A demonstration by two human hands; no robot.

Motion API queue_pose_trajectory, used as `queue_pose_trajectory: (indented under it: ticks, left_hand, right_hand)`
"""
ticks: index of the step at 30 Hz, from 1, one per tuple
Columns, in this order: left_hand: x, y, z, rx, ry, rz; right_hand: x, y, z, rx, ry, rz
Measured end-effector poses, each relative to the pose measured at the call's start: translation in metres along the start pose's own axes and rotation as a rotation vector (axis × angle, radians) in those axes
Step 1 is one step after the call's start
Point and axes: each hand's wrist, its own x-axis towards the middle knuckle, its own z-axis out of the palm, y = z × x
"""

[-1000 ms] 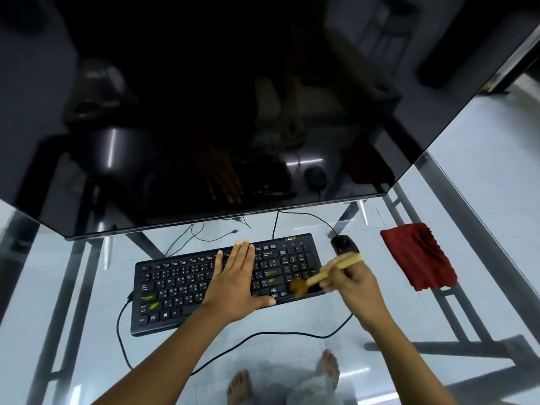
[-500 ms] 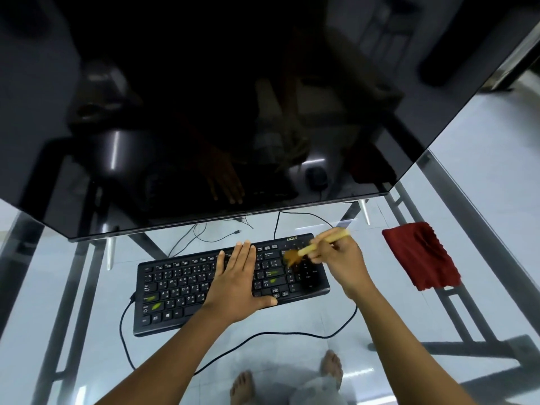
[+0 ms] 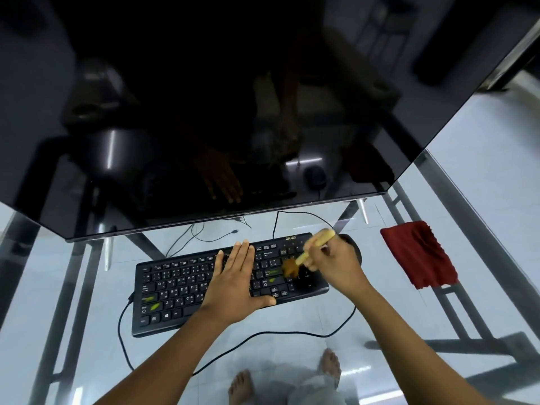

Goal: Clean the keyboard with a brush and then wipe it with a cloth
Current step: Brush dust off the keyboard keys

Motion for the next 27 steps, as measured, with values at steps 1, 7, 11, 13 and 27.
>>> queue_pose_trajectory:
  ticks: [1,7,11,13,27]
  left_hand:
    - [0.000,-0.001,0.000,0.004,0.002,-0.001]
    - [-0.001,-0.001,0.001,-0.001,0.018,0.006]
    - [0.000,-0.001,0.001,-0.017,0.021,0.005]
    - [0.000,0.000,0.000,-0.001,0.014,0.006]
    - [-0.013,-0.013,-0.011,0.011,-0.015,0.002]
  right_hand:
    - [-0.007,0.002,-0.002,-0.036,0.004,-0.022]
    - [-0.039,0.025,-0.010,0.056,0.014,0.074]
    - [-0.040,0.029,-0.014,0.053,0.174,0.078]
    - [-0.037,0.027,-0.014,0.098,0.077,0.074]
    - [-0.015,0.004,0.010,0.000,0.277,-0.070]
